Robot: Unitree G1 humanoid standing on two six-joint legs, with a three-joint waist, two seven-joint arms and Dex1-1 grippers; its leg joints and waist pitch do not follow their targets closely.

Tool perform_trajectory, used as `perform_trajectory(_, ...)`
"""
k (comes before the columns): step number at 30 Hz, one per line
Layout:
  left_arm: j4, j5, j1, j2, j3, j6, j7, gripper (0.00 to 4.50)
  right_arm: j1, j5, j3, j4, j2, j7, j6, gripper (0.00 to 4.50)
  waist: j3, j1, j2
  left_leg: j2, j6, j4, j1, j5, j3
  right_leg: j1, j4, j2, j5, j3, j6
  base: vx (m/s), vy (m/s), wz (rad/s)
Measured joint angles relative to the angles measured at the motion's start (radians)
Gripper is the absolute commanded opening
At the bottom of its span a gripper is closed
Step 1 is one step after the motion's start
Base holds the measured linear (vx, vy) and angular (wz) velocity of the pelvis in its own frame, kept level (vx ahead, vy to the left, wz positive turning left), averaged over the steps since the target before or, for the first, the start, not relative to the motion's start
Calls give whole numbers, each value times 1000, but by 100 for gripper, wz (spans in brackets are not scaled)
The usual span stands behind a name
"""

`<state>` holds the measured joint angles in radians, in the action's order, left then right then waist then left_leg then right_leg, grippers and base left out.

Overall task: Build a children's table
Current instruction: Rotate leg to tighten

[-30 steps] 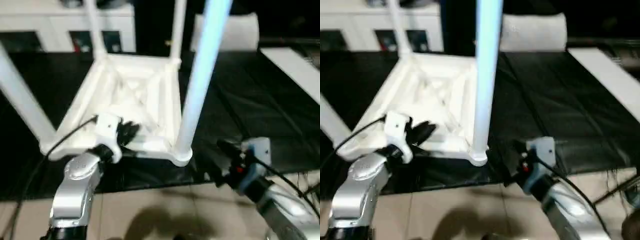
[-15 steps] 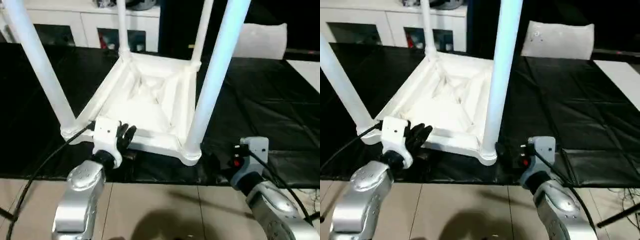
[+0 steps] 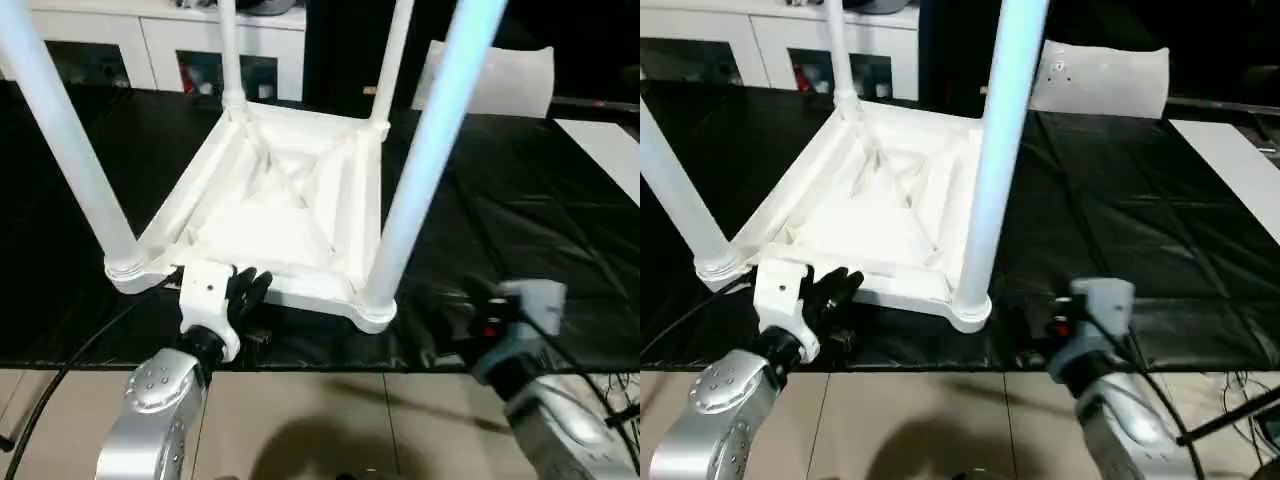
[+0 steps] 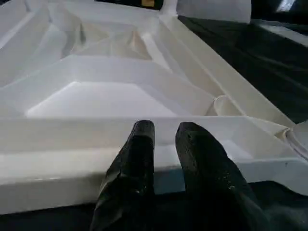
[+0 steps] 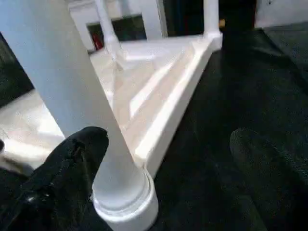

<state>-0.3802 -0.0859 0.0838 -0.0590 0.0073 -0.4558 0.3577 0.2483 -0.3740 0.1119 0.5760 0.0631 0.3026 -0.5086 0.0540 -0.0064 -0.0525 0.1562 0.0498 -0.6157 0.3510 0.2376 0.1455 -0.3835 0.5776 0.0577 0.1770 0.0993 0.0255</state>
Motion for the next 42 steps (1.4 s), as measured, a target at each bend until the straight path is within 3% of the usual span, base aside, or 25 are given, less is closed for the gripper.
perform_trajectory(3,-17,-1,1,-1,7,21,0,99,24,-22,2,16,2,13,26,450,-1,0,-1,0,3,6,-7,2,0,3,-1,0,3,0,-3,0,0,0)
perform_trajectory(4,-18,-3,2,-1,8,23,0,99,33,-25,2,16,3,16,32,450,0,0,-1,0,3,8,-16,2,1,6,-1,0,6,1,-4,0,0,0)
perform_trajectory(6,-18,-8,8,-5,11,26,0,99,40,-26,3,16,4,22,37,450,3,-7,-1,0,6,13,-32,6,2,18,-3,0,17,3,-4,0,0,0)
perform_trajectory(10,-39,-17,15,-15,11,28,0,99,56,-27,12,17,5,22,43,450,3,-15,-3,0,9,14,-52,22,1,39,-3,0,29,6,-5,26,0,0)
perform_trajectory(14,-41,-28,17,-21,11,29,0,99,56,-37,18,17,3,18,59,450,1,-17,0,0,8,14,-57,35,1,51,-3,0,42,5,-6,66,11,1)
perform_trajectory(22,-40,-31,17,-29,11,40,-1,99,40,-46,7,13,7,14,72,450,-18,-12,2,-2,-15,14,-58,63,3,56,0,-1,72,3,7,106,14,3)
perform_trajectory(25,-40,-37,12,-30,4,44,-1,99,27,-47,8,11,9,11,75,450,-28,-13,-2,-6,-36,13,-58,75,1,57,2,0,86,3,11,110,20,3)
perform_trajectory(29,-37,-38,11,-33,3,51,-2,99,22,-47,8,10,30,11,75,450,-35,-25,-18,-20,-66,9,-79,94,-2,57,38,8,120,-9,30,99,-2,6)
perform_trajectory(30,-37,-38,11,-33,0,53,-1,99,21,-47,9,9,37,11,75,450,-35,-20,-21,-21,-79,3,-76,101,-1,64,39,8,126,-13,18,58,-19,7)
perform_trajectory(32,-35,-39,10,-33,-19,63,2,99,18,-45,18,-2,50,10,75,450,-32,0,-13,-9,-120,-42,-69,122,-10,87,32,-5,131,-13,2,52,-7,0)
perform_trajectory(34,-35,-42,11,-34,-32,65,6,99,10,-44,21,-13,55,9,75,450,-31,14,-4,-1,-108,-63,-67,125,-24,101,29,-17,135,-10,0,63,2,-2)
perform_trajectory(35,-35,-42,10,-39,-30,67,6,99,-1,-44,21,-21,55,7,75,450,-33,9,3,4,-49,-41,-80,138,-33,102,30,-19,137,-2,2,64,0,2)
perform_trajectory(36,-35,-43,11,-44,-27,68,6,99,-15,-43,18,-32,56,7,75,450,-33,1,-1,2,0,-30,-92,129,-36,94,43,-15,141,-3,9,102,-28,7)
perform_trajectory(37,-34,-43,18,-54,-19,68,6,99,-22,-43,11,-39,55,7,75,450,-34,-11,-4,-7,-2,-27,-96,129,-42,73,74,-8,147,-6,21,94,-47,4)
perform_trajectory(38,-27,-42,23,-66,-3,68,6,99,-18,-43,6,-38,56,7,75,450,-42,-30,-16,-19,-5,-26,-102,131,-43,35,134,9,147,-13,20,94,-47,4)
perform_trajectory(39,-26,-42,23,-68,-2,68,5,99,-10,-43,6,-38,56,6,75,450,-49,-42,-29,-27,-8,-25,-108,133,-41,8,146,21,142,-25,13,53,-38,9)
perform_trajectory(40,-27,-42,19,-67,-4,69,6,99,-10,-43,7,-37,58,6,75,450,-51,-49,-50,-44,-11,-27,-115,138,-34,-7,110,37,119,-49,-1,111,-43,13)
perform_trajectory(41,-18,-42,15,-60,-15,69,8,99,-6,-43,13,-38,68,6,75,450,-53,-53,-65,-52,-46,-50,-114,152,-34,13,117,29,124,-72,-31,111,-43,13)
perform_trajectory(42,-12,-43,11,-48,-36,69,10,99,0,-43,20,-38,77,4,75,450,-39,-38,-46,-48,-109,-95,-98,148,-47,26,102,20,120,-77,-24,83,-38,-3)
